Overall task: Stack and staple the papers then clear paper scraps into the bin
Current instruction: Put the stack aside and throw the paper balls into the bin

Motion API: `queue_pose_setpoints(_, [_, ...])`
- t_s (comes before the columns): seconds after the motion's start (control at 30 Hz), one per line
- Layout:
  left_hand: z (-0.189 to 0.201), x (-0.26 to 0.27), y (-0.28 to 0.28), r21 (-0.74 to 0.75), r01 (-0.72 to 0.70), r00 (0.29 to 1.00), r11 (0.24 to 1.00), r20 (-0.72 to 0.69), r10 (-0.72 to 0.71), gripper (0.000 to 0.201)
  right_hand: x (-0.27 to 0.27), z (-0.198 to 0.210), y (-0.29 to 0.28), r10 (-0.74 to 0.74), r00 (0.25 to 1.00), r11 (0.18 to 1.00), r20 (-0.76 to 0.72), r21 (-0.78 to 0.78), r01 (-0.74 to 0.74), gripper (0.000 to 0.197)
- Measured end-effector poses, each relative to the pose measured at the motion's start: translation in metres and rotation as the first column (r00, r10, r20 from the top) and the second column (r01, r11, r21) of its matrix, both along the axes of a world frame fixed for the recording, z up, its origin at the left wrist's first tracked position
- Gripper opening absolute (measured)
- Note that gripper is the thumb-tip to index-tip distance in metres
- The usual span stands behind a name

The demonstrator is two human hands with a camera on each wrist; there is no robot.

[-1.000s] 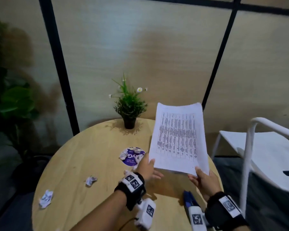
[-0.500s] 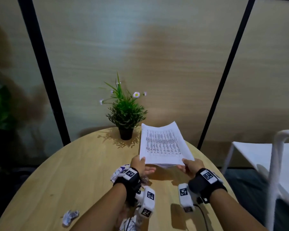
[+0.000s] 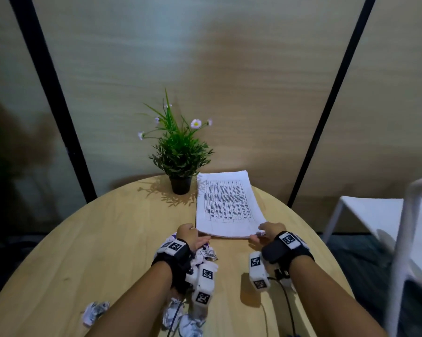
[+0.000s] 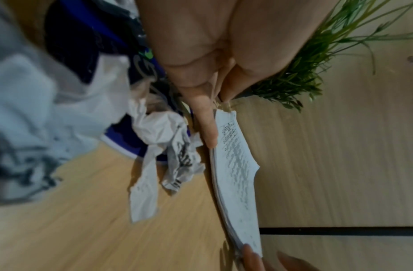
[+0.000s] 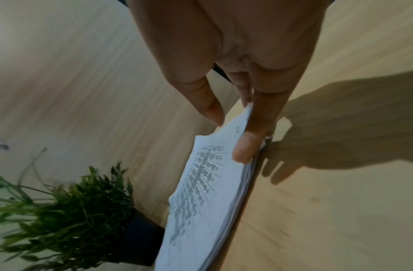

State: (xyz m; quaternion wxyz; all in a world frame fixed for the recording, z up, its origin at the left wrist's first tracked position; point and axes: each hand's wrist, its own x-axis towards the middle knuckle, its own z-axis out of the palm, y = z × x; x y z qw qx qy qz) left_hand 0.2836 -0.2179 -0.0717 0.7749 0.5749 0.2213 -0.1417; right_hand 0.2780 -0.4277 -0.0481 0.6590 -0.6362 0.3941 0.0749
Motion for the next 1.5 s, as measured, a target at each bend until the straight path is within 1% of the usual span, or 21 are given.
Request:
queue_pose_setpoints(0.03, [0.004, -0.003, 0.002, 0.008, -0.003, 1.0, 1.0, 0.018, 0.003, 0.05, -0.008, 0.007, 0.001, -0.015, 1.0, 1.0, -0.005, 0.007, 0.015, 0.014])
queue_pose_setpoints(0.07, [0.009, -0.008, 0.004, 0.04, -0.002, 0.999, 0.999, 0.049, 0.001, 0.048, -0.012, 0.01, -0.001, 0.021, 1.0, 0.998, -0.002, -0.063, -0.021, 0.019])
queue_pose_setpoints(0.13, [0.018, -0.02, 0.01, 0.157, 0.001, 0.989, 0.988, 0.146, -0.024, 0.04, -0.024, 0.019, -0.006, 0.147, 0.989, 0.944, 0.01, -0.301, -0.138, 0.036])
queue_pose_setpoints(0.17, [0.022, -0.028, 0.014, 0.23, 0.012, 0.978, 0.973, 0.201, -0.059, 0.034, -0.03, 0.022, -0.011, 0.173, 0.984, 0.924, 0.039, -0.351, -0.148, 0.04])
queue_pose_setpoints(0.23, [0.027, -0.047, 0.022, 0.389, 0.075, 0.941, 0.918, 0.276, -0.194, 0.022, -0.049, 0.027, -0.02, 0.215, 0.975, 0.88, 0.054, -0.443, -0.169, 0.034])
queue_pose_setpoints(0.3, [0.028, -0.067, 0.028, 0.606, 0.153, 0.875, 0.781, 0.284, -0.391, 0.022, -0.067, 0.026, -0.028, 0.28, 0.96, 0.773, -0.026, -0.587, -0.242, 0.026])
queue_pose_setpoints(0.4, [0.025, -0.1, 0.035, 0.822, 0.283, 0.791, 0.495, 0.091, -0.605, 0.02, -0.094, 0.025, -0.033, 0.39, 0.894, 0.608, -0.221, -0.668, -0.43, 0.024])
queue_pose_setpoints(0.47, [0.022, -0.119, 0.038, 0.886, 0.32, 0.774, 0.335, -0.04, -0.632, 0.017, -0.108, 0.019, -0.035, 0.428, 0.836, 0.53, -0.344, -0.654, -0.54, 0.036])
queue_pose_setpoints(0.53, [0.023, -0.137, 0.042, 0.925, 0.321, 0.773, 0.203, -0.131, -0.621, 0.011, -0.121, 0.014, -0.034, 0.455, 0.798, 0.473, -0.396, -0.651, -0.593, 0.056])
queue_pose_setpoints(0.57, [0.024, -0.145, 0.044, 0.931, 0.327, 0.766, 0.159, -0.163, -0.621, 0.014, -0.128, 0.012, -0.033, 0.464, 0.785, 0.466, -0.412, -0.64, -0.611, 0.062])
queue_pose_setpoints(0.63, [0.018, -0.156, 0.047, 0.935, 0.339, 0.743, 0.101, -0.2, -0.639, 0.034, -0.14, 0.009, -0.031, 0.485, 0.769, 0.443, -0.416, -0.641, -0.627, 0.064])
queue_pose_setpoints(0.7, [0.012, -0.163, 0.051, 0.932, 0.347, 0.735, 0.102, -0.203, -0.646, 0.048, -0.145, 0.0, -0.035, 0.459, 0.775, 0.421, -0.433, -0.663, -0.62, 0.064])
queue_pose_setpoints(0.77, [0.01, -0.167, 0.053, 0.931, 0.332, 0.75, 0.154, -0.162, -0.642, 0.052, -0.141, -0.015, -0.044, 0.417, 0.811, 0.413, -0.41, -0.709, -0.571, 0.055])
queue_pose_setpoints(0.87, [0.007, -0.171, 0.055, 0.935, 0.29, 0.78, 0.202, -0.108, -0.616, 0.047, -0.15, -0.004, -0.041, 0.414, 0.838, 0.451, -0.356, -0.72, -0.528, 0.028])
queue_pose_setpoints(1.0, [0.003, -0.175, 0.057, 0.947, 0.216, 0.823, 0.239, -0.045, -0.566, 0.041, -0.154, 0.008, -0.043, 0.413, 0.871, 0.525, -0.267, -0.712, -0.467, 0.024])
queue_pose_setpoints(1.07, [0.003, -0.178, 0.06, 0.958, 0.191, 0.853, 0.214, -0.055, -0.519, 0.044, -0.155, 0.014, -0.05, 0.345, 0.926, 0.59, -0.152, -0.733, -0.34, 0.019])
queue_pose_setpoints(1.13, [0.004, -0.181, 0.062, 0.964, 0.204, 0.869, 0.169, -0.099, -0.485, 0.048, -0.156, 0.02, -0.06, 0.259, 0.963, 0.665, -0.072, -0.71, -0.232, 0.024])
queue_pose_setpoints(1.2, [0.004, -0.183, 0.063, 0.958, 0.233, 0.87, 0.165, -0.13, -0.475, 0.049, -0.162, 0.028, -0.071, 0.198, 0.98, 0.707, -0.035, -0.687, -0.167, 0.027])
queue_pose_setpoints(1.27, [0.005, -0.185, 0.063, 0.95, 0.262, 0.865, 0.169, -0.153, -0.478, 0.047, -0.167, 0.029, -0.083, 0.117, 0.993, 0.726, -0.01, -0.681, -0.093, 0.03])
queue_pose_setpoints(1.37, [0.005, -0.188, 0.061, 0.947, 0.283, 0.859, 0.154, -0.179, -0.479, 0.041, -0.178, 0.025, -0.095, 0.063, 0.997, 0.751, -0.039, -0.656, -0.073, 0.03])
queue_pose_setpoints(1.5, [0.008, -0.19, 0.062, 0.938, 0.32, 0.848, 0.13, -0.222, -0.481, 0.04, -0.18, 0.009, -0.105, 0.066, 0.998, 0.714, -0.015, -0.697, -0.058, 0.03])
